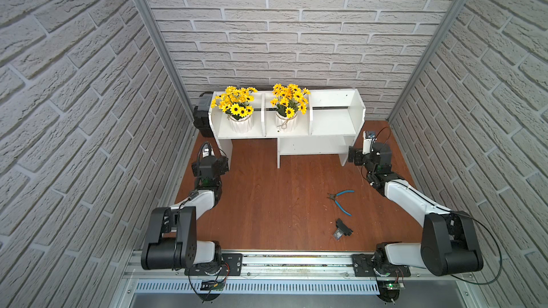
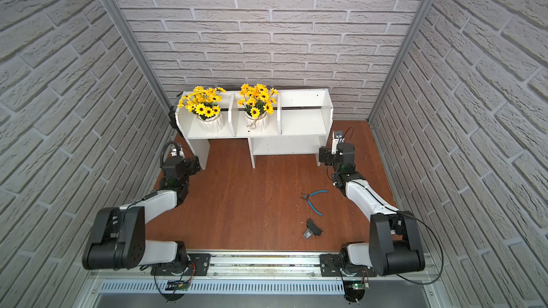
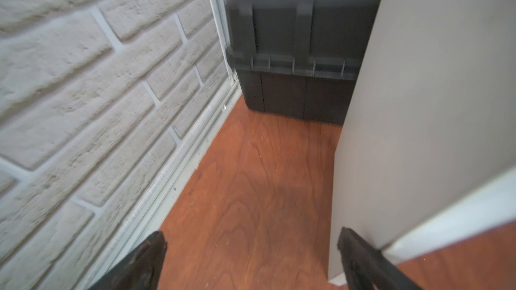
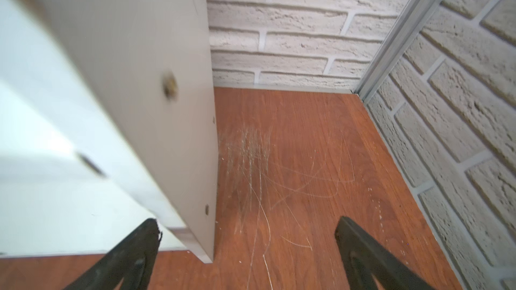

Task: Take the sunflower pots off the shelves
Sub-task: Pick up the sunflower pot from the shelf.

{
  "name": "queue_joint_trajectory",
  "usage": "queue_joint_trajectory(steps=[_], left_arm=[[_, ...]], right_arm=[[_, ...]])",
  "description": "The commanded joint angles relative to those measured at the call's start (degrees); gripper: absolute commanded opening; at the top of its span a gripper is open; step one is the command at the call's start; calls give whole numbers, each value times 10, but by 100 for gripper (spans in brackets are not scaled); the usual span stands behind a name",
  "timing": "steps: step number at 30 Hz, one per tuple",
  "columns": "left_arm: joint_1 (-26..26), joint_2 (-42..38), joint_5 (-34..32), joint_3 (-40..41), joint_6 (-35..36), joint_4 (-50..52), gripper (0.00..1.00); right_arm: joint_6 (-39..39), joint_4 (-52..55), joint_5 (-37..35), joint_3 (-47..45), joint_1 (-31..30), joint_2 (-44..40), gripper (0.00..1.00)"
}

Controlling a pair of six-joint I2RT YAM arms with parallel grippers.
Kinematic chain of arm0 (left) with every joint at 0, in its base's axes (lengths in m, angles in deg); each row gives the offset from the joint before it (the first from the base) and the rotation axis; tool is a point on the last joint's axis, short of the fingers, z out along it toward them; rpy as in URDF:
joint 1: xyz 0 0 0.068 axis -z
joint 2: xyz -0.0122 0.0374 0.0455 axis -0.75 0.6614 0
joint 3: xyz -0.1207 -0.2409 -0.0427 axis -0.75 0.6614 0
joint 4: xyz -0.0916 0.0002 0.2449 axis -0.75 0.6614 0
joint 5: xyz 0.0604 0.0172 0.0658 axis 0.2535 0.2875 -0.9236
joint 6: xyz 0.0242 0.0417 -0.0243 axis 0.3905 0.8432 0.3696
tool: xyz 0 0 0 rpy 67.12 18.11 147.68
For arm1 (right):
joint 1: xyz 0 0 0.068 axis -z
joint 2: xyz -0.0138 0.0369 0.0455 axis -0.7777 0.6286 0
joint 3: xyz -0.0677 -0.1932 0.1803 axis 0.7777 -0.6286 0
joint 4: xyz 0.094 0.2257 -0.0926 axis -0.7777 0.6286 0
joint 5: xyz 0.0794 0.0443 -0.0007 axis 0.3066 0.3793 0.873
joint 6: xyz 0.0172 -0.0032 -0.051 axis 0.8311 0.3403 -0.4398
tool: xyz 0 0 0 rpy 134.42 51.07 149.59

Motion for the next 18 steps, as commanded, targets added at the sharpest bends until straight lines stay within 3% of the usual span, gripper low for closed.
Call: queue_joint_trajectory(steps=[1, 3, 5, 12, 18], left_arm=[[7, -80, -41, -53, -134, 152, 98], [5, -127, -40, -72, -214, 217, 98], [7, -161, -29, -87, -237, 266, 98], [68, -275, -16, -149, -211, 433, 98], [151, -266, 21, -243, -194, 539, 98]], right_arm=[[72, 125, 72, 39, -6, -40, 100], [98, 110, 136, 29, -9, -62, 100], [111, 122, 147, 32, -18, -72, 100], [72, 225, 88, 74, -74, -101, 100], [60, 262, 62, 88, -90, -112, 100]])
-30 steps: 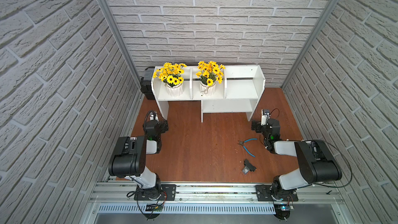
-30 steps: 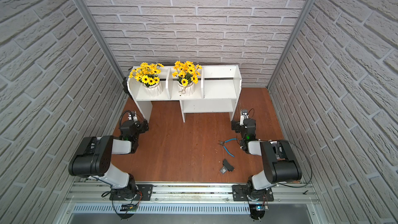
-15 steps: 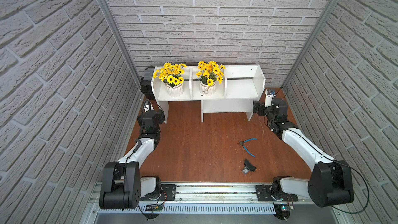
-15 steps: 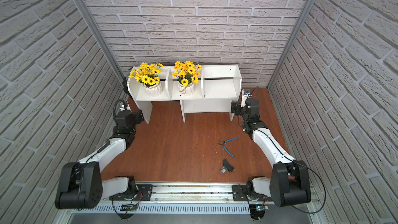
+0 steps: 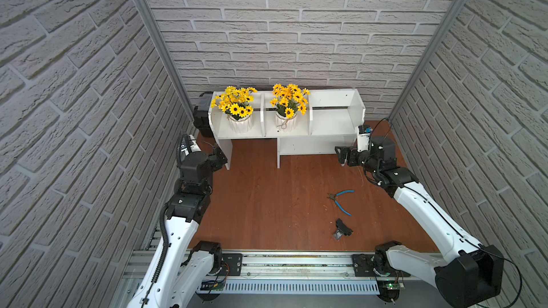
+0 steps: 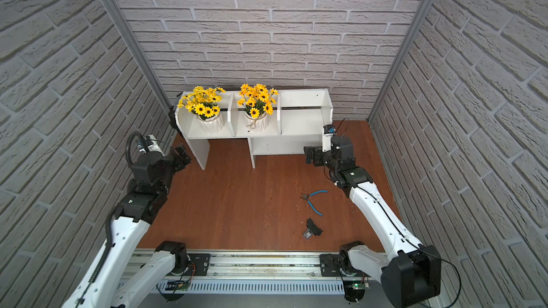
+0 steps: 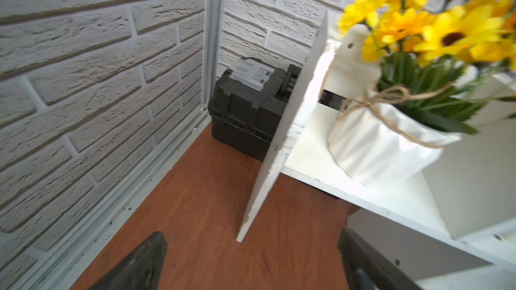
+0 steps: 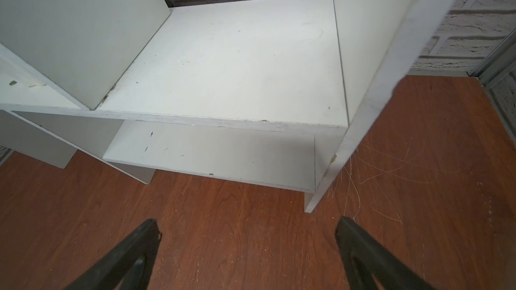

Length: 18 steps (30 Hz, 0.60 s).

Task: Take the sunflower pots off the shelves
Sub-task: Pick up the sunflower pot from the shelf.

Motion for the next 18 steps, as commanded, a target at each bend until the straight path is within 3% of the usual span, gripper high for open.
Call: queue_joint_trajectory(steps=[1, 5, 9, 12, 15, 18], left_arm=[[50, 9, 13, -40, 6, 76, 98], [85, 47, 18, -81, 35, 69, 98], [97, 70, -4, -102, 64, 65, 98], [97, 61, -32, -96, 79, 66, 98], [98, 75, -21, -98, 91, 63, 98], [100, 102, -9, -99, 98, 39, 98]], right_arm=[[-9, 26, -26, 12, -5, -16, 99], [-5, 46, 2, 25, -11, -18, 96], [-13, 69, 42, 53, -70, -23, 93], [-16, 101, 26, 95, -137, -24, 92], [-25, 137, -3, 140, -196, -10, 93], [-31, 153, -24, 161, -213, 4, 93]])
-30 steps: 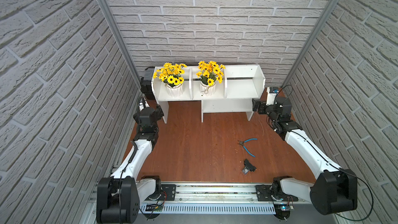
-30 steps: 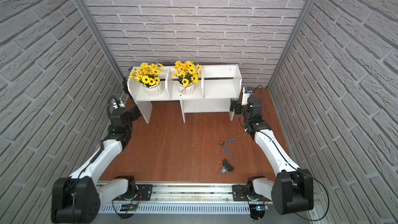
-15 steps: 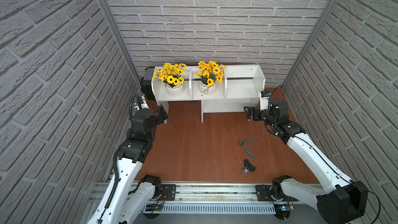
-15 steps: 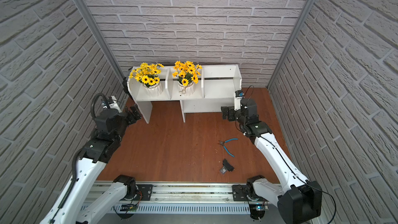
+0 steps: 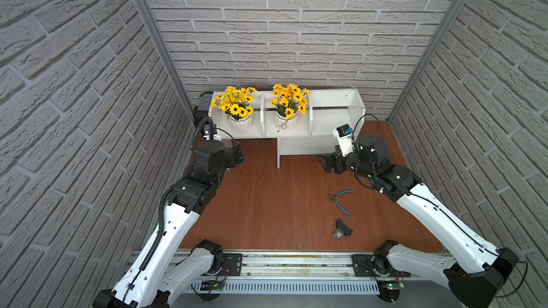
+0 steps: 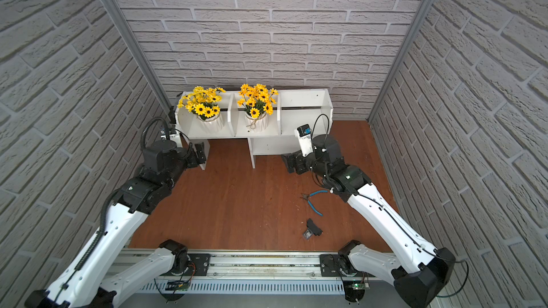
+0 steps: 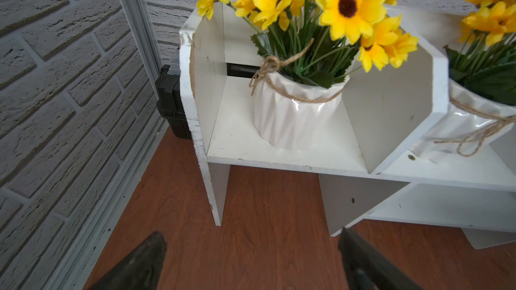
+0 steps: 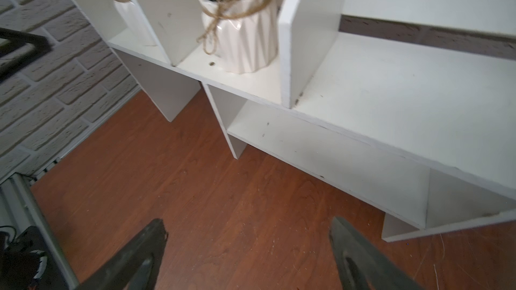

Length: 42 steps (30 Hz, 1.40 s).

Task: Take the sunflower pots off the shelves
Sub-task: Pick up the sunflower pot from the shelf.

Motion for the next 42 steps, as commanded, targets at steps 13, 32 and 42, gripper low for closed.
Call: queue_joint_trajectory(steps=[13, 32, 42], left_arm=[[11, 113, 23, 7, 22, -232, 98], [36, 166, -111, 52, 108, -398, 98], [7, 236, -89, 43, 94, -455, 98]], right_arm=[[-18, 20, -65, -27, -8, 13, 94], [-12, -13, -21, -47, -8, 36, 97], [-2, -27, -2, -51, -8, 38, 99]])
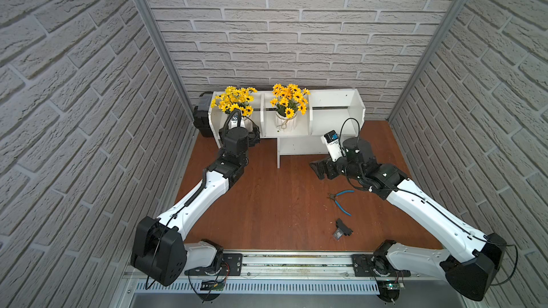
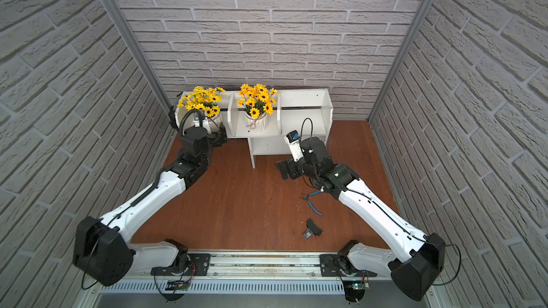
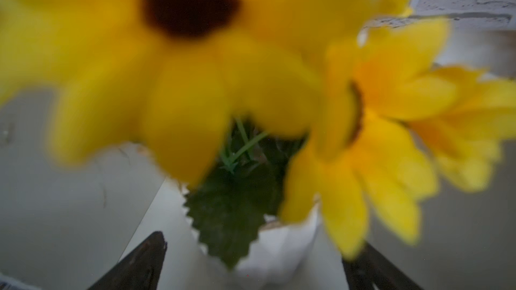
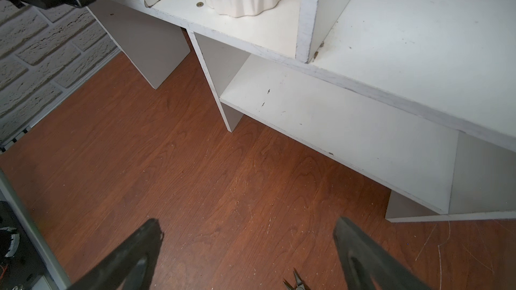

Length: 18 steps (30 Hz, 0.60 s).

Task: Take the sunflower pots off the shelves
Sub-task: Pick up the sunflower pot from the shelf.

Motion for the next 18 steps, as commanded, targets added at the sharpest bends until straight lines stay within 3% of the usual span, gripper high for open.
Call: queue_joint_trajectory(steps=[1, 18], left_arm=[[-13, 11, -4, -5, -3, -54, 98], [-68, 62, 45, -8, -21, -122, 98]], right_arm=[[5, -29, 12, -8, -1, -2, 100], [9, -43, 19, -13, -1, 10, 100]])
